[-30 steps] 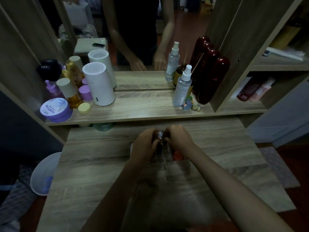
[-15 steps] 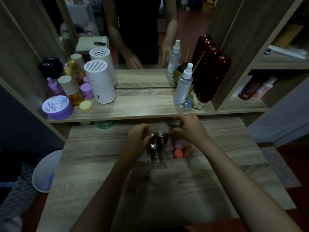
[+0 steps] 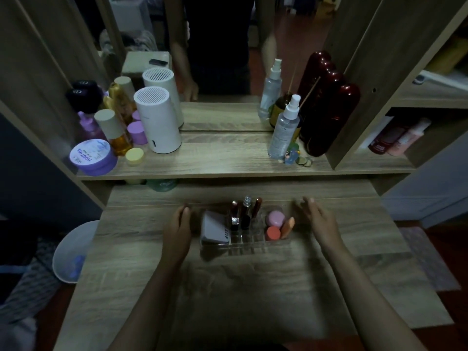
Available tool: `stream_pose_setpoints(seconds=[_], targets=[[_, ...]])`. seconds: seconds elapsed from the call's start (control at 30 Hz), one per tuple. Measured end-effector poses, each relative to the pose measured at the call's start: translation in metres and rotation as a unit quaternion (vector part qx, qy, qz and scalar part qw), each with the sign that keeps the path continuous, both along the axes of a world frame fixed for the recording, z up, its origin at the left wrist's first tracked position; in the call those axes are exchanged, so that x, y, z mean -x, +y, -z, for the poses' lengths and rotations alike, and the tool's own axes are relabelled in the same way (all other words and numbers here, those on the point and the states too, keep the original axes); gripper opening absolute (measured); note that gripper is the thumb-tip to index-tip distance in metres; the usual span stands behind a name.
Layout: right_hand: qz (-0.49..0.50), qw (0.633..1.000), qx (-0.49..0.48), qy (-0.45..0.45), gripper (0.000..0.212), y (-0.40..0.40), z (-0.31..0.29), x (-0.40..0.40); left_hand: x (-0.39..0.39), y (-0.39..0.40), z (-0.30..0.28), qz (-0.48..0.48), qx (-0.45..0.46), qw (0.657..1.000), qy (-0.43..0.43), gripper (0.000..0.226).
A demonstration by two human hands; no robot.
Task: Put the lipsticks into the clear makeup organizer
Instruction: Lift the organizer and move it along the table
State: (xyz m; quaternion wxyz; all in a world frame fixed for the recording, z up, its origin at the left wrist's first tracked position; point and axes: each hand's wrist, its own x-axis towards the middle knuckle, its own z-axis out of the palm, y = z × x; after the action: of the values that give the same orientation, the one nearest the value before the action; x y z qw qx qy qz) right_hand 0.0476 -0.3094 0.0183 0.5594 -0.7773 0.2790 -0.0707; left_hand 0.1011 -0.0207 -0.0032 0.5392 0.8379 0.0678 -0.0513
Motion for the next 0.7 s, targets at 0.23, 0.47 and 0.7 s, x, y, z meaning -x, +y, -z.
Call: stream_pose_setpoints(seconds=[0.23,0.47,0.7], targets=[[0.016,0.961,-0.263,0.079,0.061,0.007,0.035,0.014,0.016,-0.001,0.035,0.083,0.01,0.992,0.095,0.043],[0.025,0.953,-0.291,0.078,0.061,0.012,0.042,0.015,0.021,-0.013,0.018,0.033,0.249,0.946,0.207,0.043],[0.011,0.95,-0.306,0.067,0.062,0.01,0.053,0.022,0.021,-0.014,0.019,0.045,0.249,0.943,0.217,0.051]])
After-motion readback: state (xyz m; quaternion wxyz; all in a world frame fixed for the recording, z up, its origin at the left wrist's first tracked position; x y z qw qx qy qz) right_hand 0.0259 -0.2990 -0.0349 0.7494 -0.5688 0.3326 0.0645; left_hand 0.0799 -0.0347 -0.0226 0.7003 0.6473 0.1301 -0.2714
